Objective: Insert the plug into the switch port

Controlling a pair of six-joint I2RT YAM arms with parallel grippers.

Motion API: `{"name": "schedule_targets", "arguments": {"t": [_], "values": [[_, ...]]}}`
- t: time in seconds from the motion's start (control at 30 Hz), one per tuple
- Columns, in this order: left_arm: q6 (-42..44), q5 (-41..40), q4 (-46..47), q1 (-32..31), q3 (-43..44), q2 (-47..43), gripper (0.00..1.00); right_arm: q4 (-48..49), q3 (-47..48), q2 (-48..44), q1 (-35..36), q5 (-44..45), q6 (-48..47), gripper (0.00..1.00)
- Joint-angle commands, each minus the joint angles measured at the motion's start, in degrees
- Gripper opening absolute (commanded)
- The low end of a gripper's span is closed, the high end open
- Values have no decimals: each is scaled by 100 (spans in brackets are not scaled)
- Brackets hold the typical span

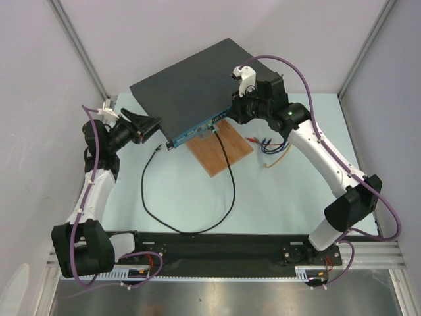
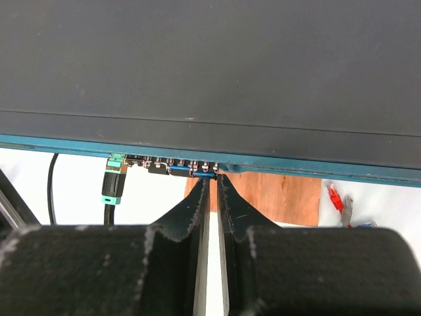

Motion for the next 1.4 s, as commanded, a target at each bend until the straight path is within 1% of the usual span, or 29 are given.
{"name": "schedule_targets", "arguments": {"t": [0.0,0.4,0.5,0.73,0.83,0.87,0.97,1.0,1.03,1.07,1.13,1.17,1.2,1.23,1.27,1.3,1.37], "values": [[503,-7,208,-386,151,129,0,1942,-129,428,185,285,134,12],[635,2,129,-474,142,129,0,2409,-191,551,229,242,345,11],[687,28,15,-491,204,120,0,2225,-190,517,229,198,231,11],[907,81,-258,-342,362,33,0,1522,-532,-116,-78,-163,-111,12],[934,160,-311,-237,415,33,9,1276,-796,-520,-219,-347,-340,16],[934,178,-302,-219,432,15,13,1171,-980,-721,-254,-400,-436,20],[951,178,-250,-122,433,-20,24,1117,-1332,-986,-439,-663,-411,26],[986,186,-241,-96,441,-29,32,1099,-1420,-1152,-491,-786,-376,27],[986,195,-267,-52,450,-38,37,1082,-1499,-1223,-596,-848,-358,28],[986,230,-267,-26,459,-47,47,1073,-1657,-1302,-641,-901,-341,28],[1048,231,-345,97,476,-99,58,1020,-1746,-1521,-816,-1041,-305,29],[1048,257,-381,141,468,-134,66,916,-1781,-1601,-887,-1103,-297,31],[1065,274,-416,194,476,-213,70,862,-1808,-1672,-931,-1199,-279,32],[1100,266,-460,307,476,-274,74,810,-1817,-1820,-1062,-1243,-262,35],[1127,283,-565,370,485,-327,82,705,-1808,-1891,-1124,-1296,-253,37],[1188,301,-618,501,485,-458,86,643,-1799,-1953,-1186,-1358,-253,43],[1293,345,-802,651,494,-565,100,493,-1773,-2146,-1388,-1437,-218,51]]}}
